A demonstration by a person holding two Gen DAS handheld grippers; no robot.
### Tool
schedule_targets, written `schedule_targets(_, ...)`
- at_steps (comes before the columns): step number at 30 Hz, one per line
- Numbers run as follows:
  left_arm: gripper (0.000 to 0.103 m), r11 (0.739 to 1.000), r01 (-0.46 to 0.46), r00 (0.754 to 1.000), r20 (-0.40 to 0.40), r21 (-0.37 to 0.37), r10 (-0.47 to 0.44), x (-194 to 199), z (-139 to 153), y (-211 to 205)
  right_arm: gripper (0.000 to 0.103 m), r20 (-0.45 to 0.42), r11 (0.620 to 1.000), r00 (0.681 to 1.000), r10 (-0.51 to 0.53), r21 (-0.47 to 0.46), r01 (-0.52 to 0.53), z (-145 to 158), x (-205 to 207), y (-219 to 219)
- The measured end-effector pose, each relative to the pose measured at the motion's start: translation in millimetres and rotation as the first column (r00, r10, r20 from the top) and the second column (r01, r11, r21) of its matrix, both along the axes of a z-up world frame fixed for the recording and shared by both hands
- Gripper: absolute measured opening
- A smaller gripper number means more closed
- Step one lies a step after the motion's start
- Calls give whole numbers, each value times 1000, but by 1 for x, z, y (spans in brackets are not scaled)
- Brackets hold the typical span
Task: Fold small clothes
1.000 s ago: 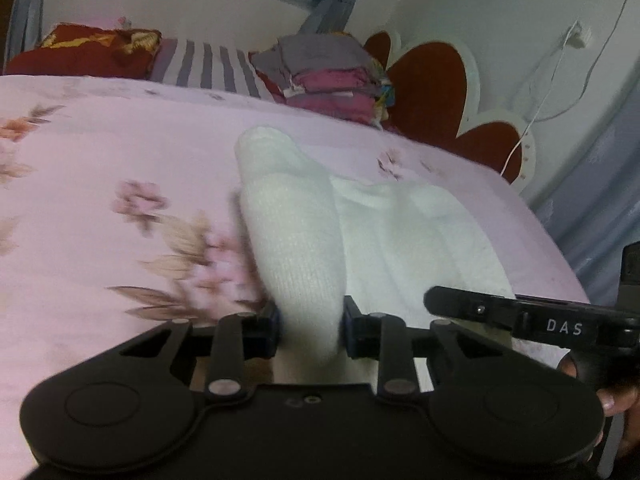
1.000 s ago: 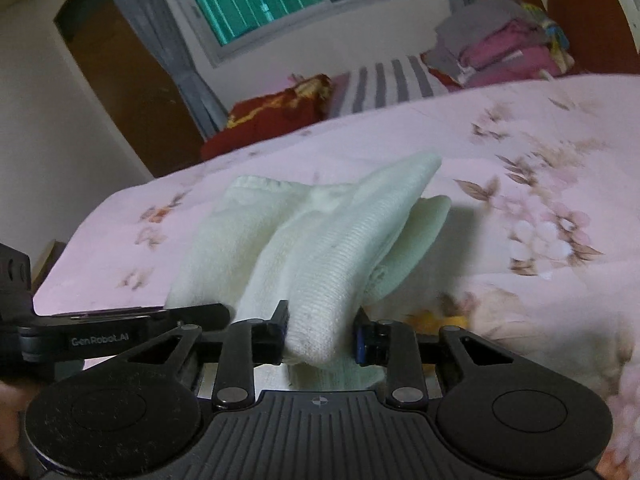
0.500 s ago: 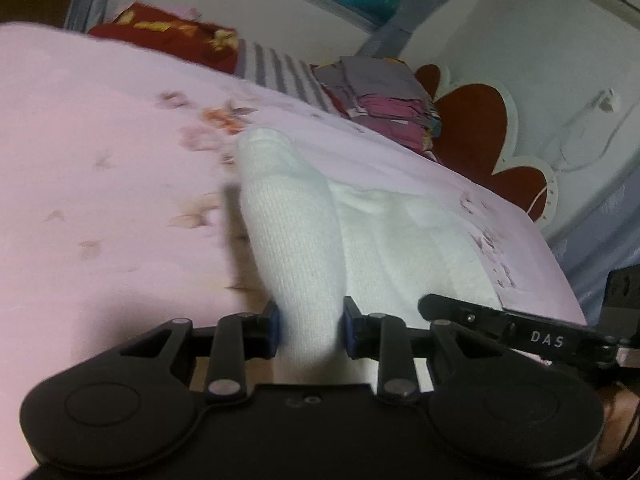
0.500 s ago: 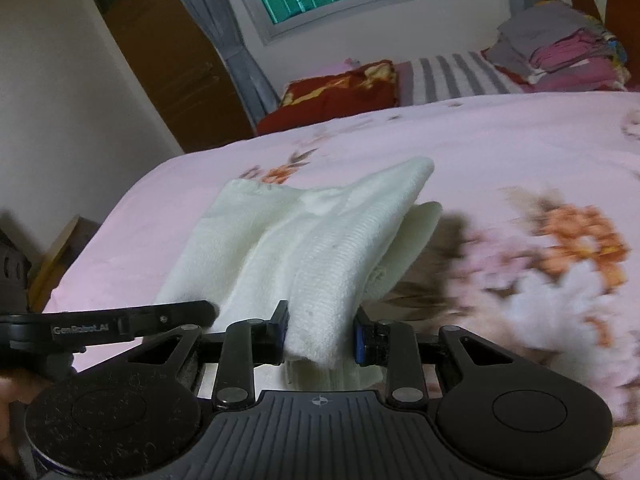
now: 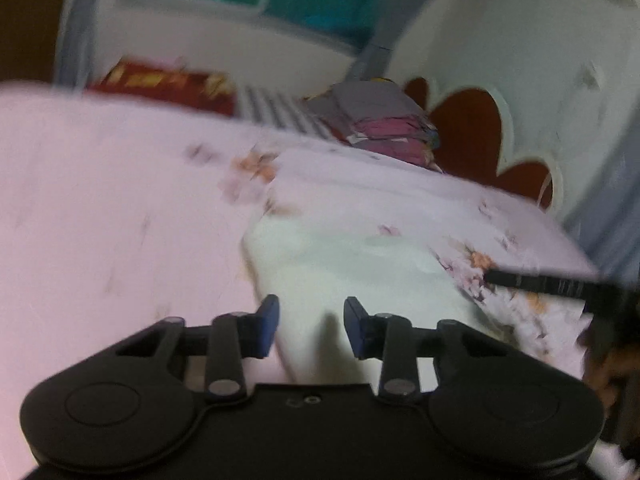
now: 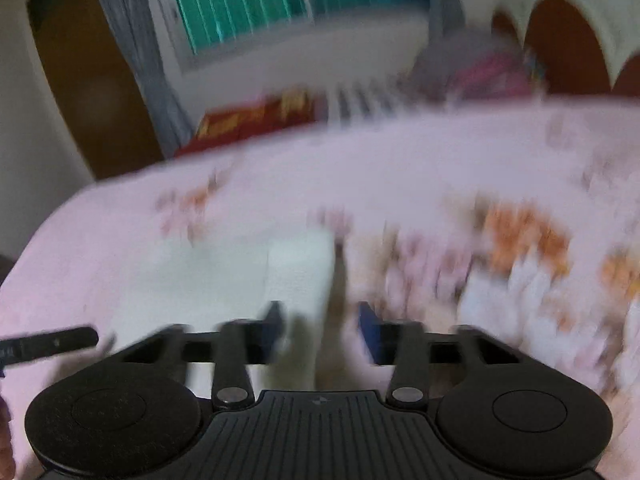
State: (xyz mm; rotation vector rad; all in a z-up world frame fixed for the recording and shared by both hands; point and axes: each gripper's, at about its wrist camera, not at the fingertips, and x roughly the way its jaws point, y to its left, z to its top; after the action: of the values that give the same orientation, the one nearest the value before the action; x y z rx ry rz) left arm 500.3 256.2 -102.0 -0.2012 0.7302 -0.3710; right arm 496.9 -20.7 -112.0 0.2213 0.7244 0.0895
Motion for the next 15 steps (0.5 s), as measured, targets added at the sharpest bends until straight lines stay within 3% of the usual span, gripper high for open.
schedule_targets(3, 34, 998, 56, 998, -24, 22, -55, 29, -9, -24, 21, 1, 997, 997, 81, -6, -81, 8, 22, 22)
schedule_targets(5, 34, 997, 65, 994, -90, 29, -62, 42, -27, -33, 19, -61, 990, 990, 126, -57, -130, -5, 37, 37)
schedule_targets(7, 34, 999, 55, 994, -90, -1, -55, 44, -34, -35, 17, -161, 982, 982, 95, -148, -119, -32, 51, 44)
schedule_targets(11, 24, 995, 74, 996, -60, 61, -70, 27, -19, -38, 17, -168, 975, 985, 33, -213, -69, -37, 56, 39)
schedule_targets(15, 23, 997, 80, 997, -12, 16, -79, -18, -8, -32, 17, -69, 972, 991, 111, -199, -122, -12, 20, 38)
